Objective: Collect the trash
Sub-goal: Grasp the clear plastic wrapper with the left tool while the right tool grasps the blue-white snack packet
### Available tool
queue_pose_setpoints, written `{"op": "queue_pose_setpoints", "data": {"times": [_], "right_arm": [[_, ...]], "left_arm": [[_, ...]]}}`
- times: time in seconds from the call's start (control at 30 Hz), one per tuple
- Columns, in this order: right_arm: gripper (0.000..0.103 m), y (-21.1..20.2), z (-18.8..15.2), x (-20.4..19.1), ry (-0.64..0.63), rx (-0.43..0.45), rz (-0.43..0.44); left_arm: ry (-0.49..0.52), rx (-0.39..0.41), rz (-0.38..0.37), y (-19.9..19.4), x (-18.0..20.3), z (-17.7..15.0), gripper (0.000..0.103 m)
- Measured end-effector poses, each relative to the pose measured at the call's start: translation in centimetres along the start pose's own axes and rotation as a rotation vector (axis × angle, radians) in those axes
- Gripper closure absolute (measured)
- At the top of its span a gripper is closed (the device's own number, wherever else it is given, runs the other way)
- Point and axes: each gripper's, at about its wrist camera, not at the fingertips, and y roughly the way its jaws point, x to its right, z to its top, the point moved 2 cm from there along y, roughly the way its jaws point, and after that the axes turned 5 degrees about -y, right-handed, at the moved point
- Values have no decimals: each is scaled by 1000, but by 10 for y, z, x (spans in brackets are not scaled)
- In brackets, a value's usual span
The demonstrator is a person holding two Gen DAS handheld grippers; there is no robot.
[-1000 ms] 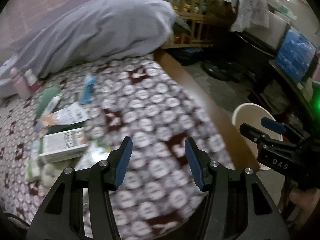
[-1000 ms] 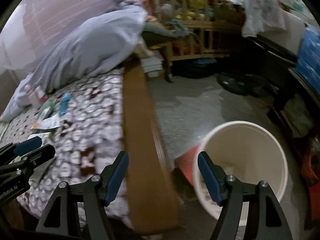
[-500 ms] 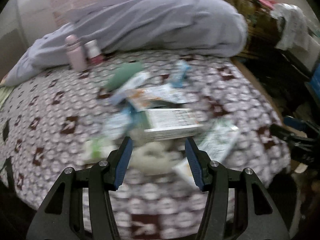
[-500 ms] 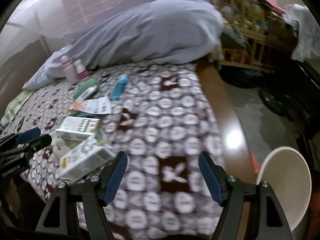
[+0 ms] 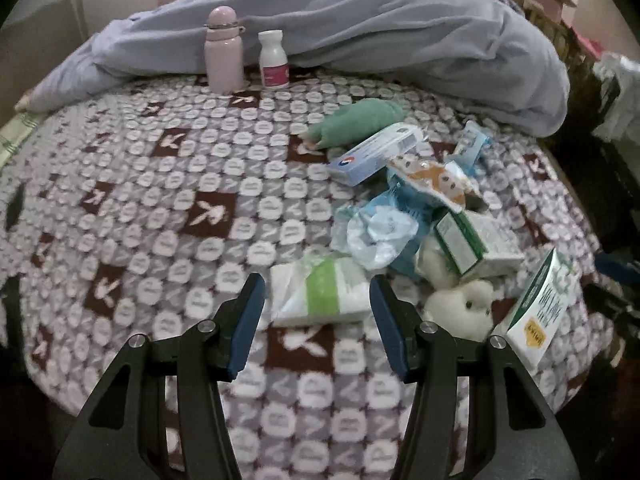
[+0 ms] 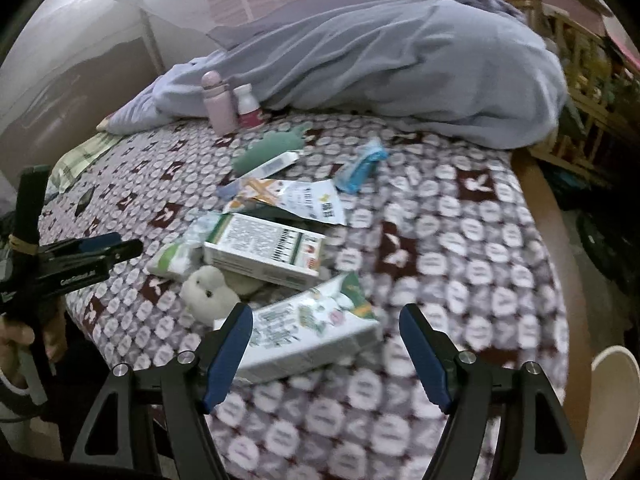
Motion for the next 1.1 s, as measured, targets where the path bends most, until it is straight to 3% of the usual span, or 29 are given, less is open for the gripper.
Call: {"op": "queue_pose_setpoints", "data": {"times": [0.23,0.7,0.97,1.1], "right_arm": [[27,36,25,-11,-98,-68,21],[26,60,56,30,-1,-72,-16],[23,113,105,71,89,-139,-33],[23,140,128,78,132,-155,22]], "left_arm": [[-21,-31,-66,23,-1,14,50],[79,-73,-136,66,20,33,43],[53,-133,-240,86,27,33,44],[45,-162,-266,92,25,32,47]]}}
